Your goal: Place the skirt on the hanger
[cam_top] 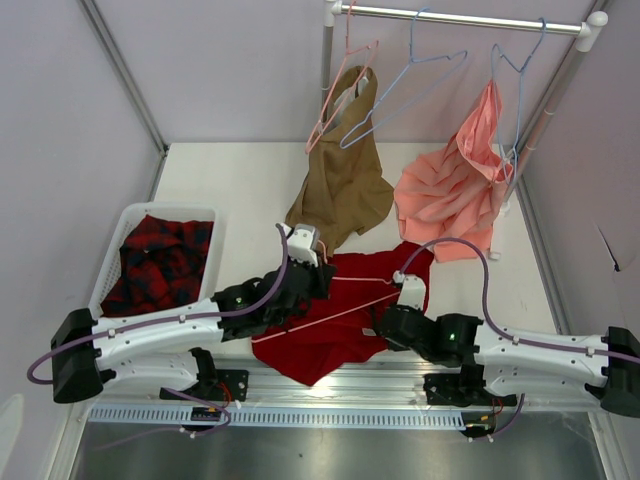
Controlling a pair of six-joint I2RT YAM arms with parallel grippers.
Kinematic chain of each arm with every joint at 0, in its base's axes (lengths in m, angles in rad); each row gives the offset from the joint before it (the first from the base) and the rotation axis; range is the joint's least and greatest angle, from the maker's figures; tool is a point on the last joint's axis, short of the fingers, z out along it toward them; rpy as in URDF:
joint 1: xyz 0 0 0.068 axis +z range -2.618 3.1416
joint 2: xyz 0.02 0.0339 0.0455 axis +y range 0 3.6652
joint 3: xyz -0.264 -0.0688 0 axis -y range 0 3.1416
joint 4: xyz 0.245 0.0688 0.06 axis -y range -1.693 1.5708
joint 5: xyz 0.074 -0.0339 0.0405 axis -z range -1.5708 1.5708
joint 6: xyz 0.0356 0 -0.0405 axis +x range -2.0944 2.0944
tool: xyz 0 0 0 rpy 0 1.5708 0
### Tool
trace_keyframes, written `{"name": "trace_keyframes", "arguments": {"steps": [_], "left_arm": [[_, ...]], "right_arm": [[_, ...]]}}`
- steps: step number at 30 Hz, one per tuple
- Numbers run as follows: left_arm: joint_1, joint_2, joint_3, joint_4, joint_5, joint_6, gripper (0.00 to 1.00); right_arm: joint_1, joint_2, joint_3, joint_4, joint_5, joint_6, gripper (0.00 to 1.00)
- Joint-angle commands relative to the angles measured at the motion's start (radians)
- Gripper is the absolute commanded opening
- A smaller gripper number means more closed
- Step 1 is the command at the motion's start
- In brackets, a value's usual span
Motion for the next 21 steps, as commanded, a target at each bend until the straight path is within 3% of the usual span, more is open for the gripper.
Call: {"name": "trace_keyframes", "arguments": {"steps": [1,15,21], "left_arm": [[0.008,-0.034,0.021,0.024,-0.030,-0.022,0.00],[0.008,0.017,-0.040,0.073,-0.035,-0.122,0.00],[0.008,0.032,-0.050,0.084,-0.022,-0.139,0.00]], "right_arm": [[-0.009,-0.043,-0.033,-0.056,0.072,0.063,0.07],[-0.046,-0.137,-0.119,-0.053,0.072,0.085,0.04],[-0.038,-0.165,-0.097,-0.018,0.075,0.035,0.14]]}}
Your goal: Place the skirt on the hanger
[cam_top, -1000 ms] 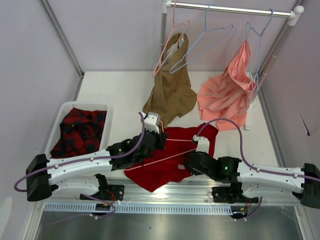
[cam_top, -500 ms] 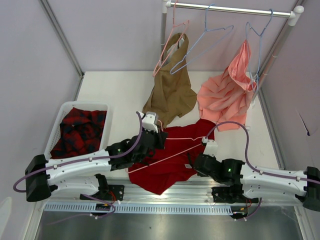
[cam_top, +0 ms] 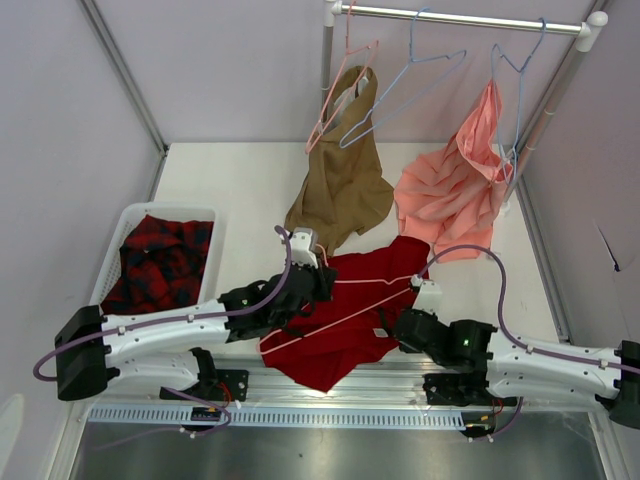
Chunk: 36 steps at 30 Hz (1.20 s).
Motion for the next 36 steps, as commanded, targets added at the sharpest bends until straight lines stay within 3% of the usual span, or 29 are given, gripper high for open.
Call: {"name": "trace_keyframes", "arguments": {"steps": [1,5,14,24,36], "left_arm": [[0.008,-0.001,-0.017,0.050,-0.010,-0.025,0.00],[0.008,-0.009,-0.019,0.052,-0.005,-0.020,0.00],[0.008,-0.001,-0.011,0.055,0.007,-0.011,0.00],[0.008,0.003,0.001,0.045,0.010,-0.011,0.00],[0.008,0.003,0.013,0.022,0.009,-0.009,0.00]], "right_arm": [[0.002,-0.034,0.022,0.016,0.053,-0.026,0.15],[0.009,-0.069,0.047,0.008,0.061,-0.045,0.23],[0.035,-0.127,0.107,0.030,0.075,-0.140,0.24],[-0.004,0.064,0.089,0.237,-0.050,-0.287,0.25],[-0.076,0.051,0.026,0.306,-0.100,-0.353,0.29]]}}
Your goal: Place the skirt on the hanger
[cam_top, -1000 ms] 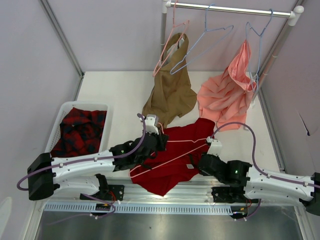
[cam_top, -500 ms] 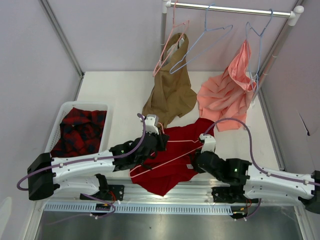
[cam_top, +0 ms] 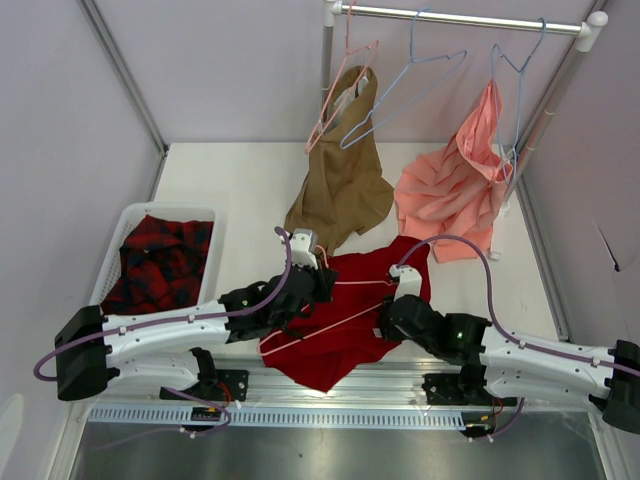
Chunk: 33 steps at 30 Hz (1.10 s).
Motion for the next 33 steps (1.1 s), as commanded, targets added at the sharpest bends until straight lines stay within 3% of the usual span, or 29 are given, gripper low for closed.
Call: {"name": "trace_keyframes", "arguments": {"steps": [1,33], "left_arm": [[0.008,0.002,0.026,0.004,0.001,0.000,0.00],[0.008,0.020,0.049,-0.002,0.010,0.011,0.00]], "right_arm": [[-0.013,-0.013,-0.013,0.037,-0.002,-0.028,0.29],[-0.122,0.008,-0.079,0.130,-0.087,-0.067,0.33]]}}
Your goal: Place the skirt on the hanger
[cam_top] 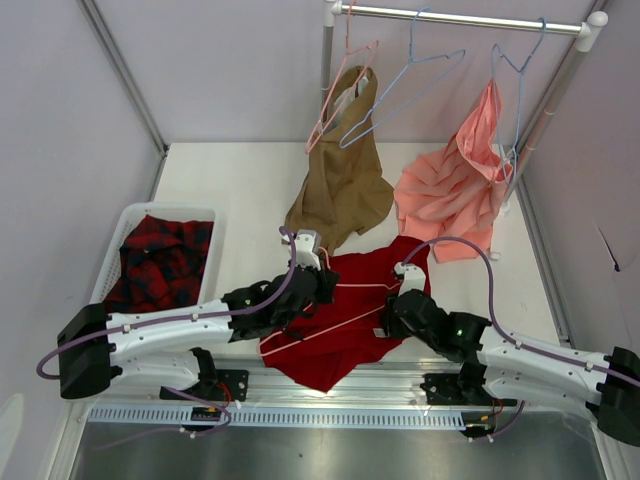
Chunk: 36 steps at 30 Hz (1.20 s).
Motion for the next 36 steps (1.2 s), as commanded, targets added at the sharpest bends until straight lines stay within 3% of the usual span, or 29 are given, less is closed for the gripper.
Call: {"name": "trace_keyframes", "arguments": {"steps": [1,8,19,36], "left_arm": [[0.008,-0.001,0.040,0.013,-0.008,0.010,0.00],[0.008,-0.004,0.038,0.013,-0.008,0.015,0.00],[0.008,-0.024,0.035,0.010,0.000,0.015,0.00],[0.008,-0.104,-0.002,0.011,0.051,0.057,0.00]], "right_arm": [[-0.003,0.021,-0.005,0.053,-0.005,-0.017,0.33],[-0.009,0.008,-0.010,0.047,0.004,-0.007,0.27],[-0.034,-0.015,-0.007,0.012,0.006,0.012,0.01],[-0.097,-0.157,0.004,-0.119,0.035,0.055,0.00]]}}
